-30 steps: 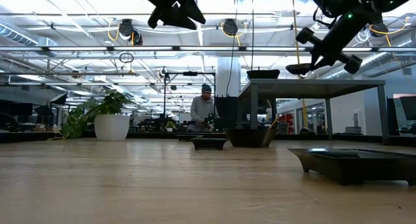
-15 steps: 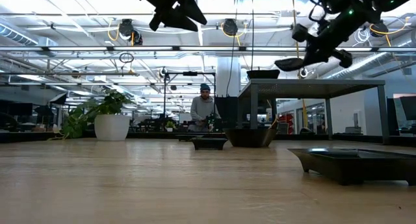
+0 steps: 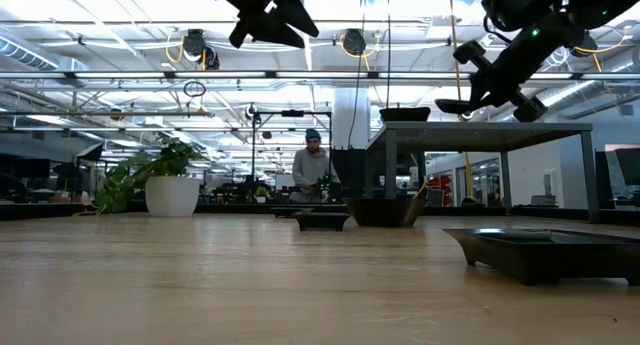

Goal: Pick & Place Mini shaped plates
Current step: Stack the leaf shaped plate on top of the leaf shaped plates on the shelf

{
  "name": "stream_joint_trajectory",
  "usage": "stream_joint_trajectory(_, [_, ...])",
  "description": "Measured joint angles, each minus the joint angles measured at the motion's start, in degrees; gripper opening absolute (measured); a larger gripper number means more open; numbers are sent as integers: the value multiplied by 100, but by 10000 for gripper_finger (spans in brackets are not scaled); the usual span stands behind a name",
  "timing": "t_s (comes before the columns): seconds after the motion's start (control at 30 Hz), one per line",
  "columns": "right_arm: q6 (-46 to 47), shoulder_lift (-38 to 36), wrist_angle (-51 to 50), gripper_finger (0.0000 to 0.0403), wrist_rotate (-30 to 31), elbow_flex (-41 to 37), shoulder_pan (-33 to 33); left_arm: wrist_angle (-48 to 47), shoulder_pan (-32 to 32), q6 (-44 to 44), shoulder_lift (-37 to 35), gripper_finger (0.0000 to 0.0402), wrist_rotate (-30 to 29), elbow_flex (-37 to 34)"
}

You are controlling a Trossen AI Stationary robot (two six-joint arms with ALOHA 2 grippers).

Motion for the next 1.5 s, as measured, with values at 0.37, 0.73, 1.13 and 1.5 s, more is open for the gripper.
stream_joint_trajectory(0.37, [140, 0, 11, 2, 199, -3, 108, -294, -7, 306, 0, 163, 0, 0])
stream_joint_trajectory(0.73, [-130, 0, 7, 61, 179, -5, 34, -327, -7, 249, 0, 163, 0, 0])
stream_joint_trajectory(1.13, [-798, 0, 269, 117, -269, -5, 31, -326, -116, 234, 0, 164, 0, 0])
stream_joint_trajectory(1.5, [-1409, -4, 715, 121, -1196, -5, 34, -324, -169, 219, 0, 163, 0, 0])
